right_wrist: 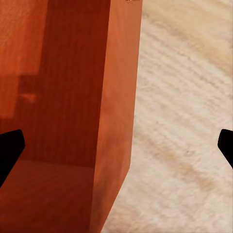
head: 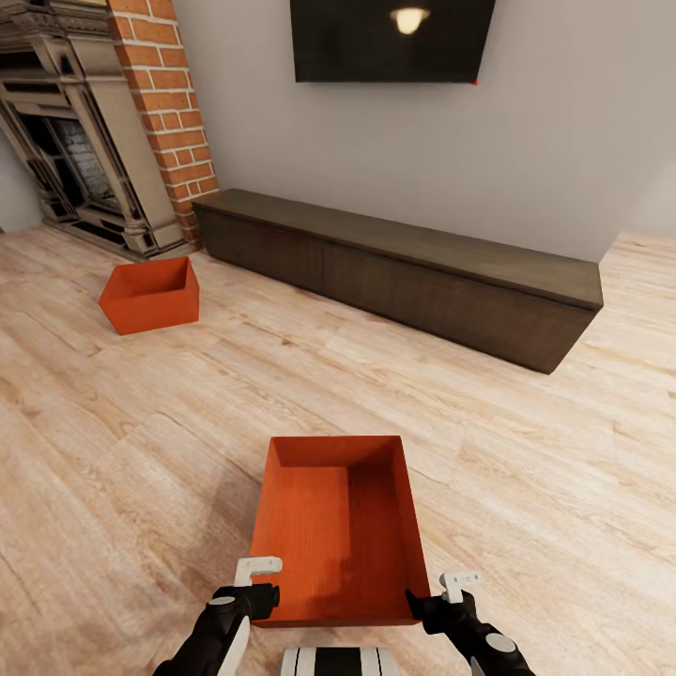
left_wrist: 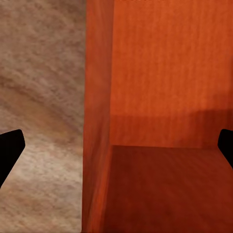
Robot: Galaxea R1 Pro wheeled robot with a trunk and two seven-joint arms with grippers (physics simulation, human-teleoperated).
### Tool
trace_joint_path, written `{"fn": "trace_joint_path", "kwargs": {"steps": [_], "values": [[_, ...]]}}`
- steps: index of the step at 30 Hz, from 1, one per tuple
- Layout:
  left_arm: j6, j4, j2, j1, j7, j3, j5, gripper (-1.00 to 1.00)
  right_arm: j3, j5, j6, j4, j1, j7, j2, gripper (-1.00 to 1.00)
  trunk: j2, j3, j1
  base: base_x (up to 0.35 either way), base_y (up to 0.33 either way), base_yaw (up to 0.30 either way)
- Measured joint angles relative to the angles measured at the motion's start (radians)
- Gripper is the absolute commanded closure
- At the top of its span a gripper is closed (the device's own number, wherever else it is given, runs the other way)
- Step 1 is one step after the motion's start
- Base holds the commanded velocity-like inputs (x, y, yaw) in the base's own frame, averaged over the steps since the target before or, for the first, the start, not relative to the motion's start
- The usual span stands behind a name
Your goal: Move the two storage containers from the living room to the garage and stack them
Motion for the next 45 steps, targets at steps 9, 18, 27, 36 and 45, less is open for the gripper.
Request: {"fn": "trace_joint_path", "kwargs": {"steps": [9,18,27,36,45], "values": [[-0.002,0.0,0.003,0.0,0.0,0.0,-0.003,-1.0,0.001,0.0,-0.001,0.0,0.0,0.0,0.0,-1.0,0.0,0.0,0.0,0.0,0.0,0.0],[-0.001,0.0,0.005,0.0,0.0,0.0,-0.004,-1.0,0.0,0.0,-0.001,0.0,0.0,0.0,0.0,-1.0,0.0,0.0,0.0,0.0,0.0,0.0],[-0.002,0.0,0.01,0.0,0.003,0.0,-0.007,-1.0,0.0,0.0,-0.001,0.0,0.0,0.001,0.0,-1.0,0.0,0.0,0.0,0.0,0.0,0.0],[-0.007,0.002,0.008,0.0,-0.001,0.001,-0.002,1.0,-0.001,0.0,-0.001,0.0,0.0,0.0,0.0,1.0,0.0,0.0,0.0,0.0,0.0,0.0],[-0.011,0.034,0.01,0.0,-0.005,-0.001,0.021,1.0,0.0,0.0,-0.001,-0.001,0.0,0.005,0.0,1.0,0.0,0.0,0.0,0.0,0.0,0.0]]}}
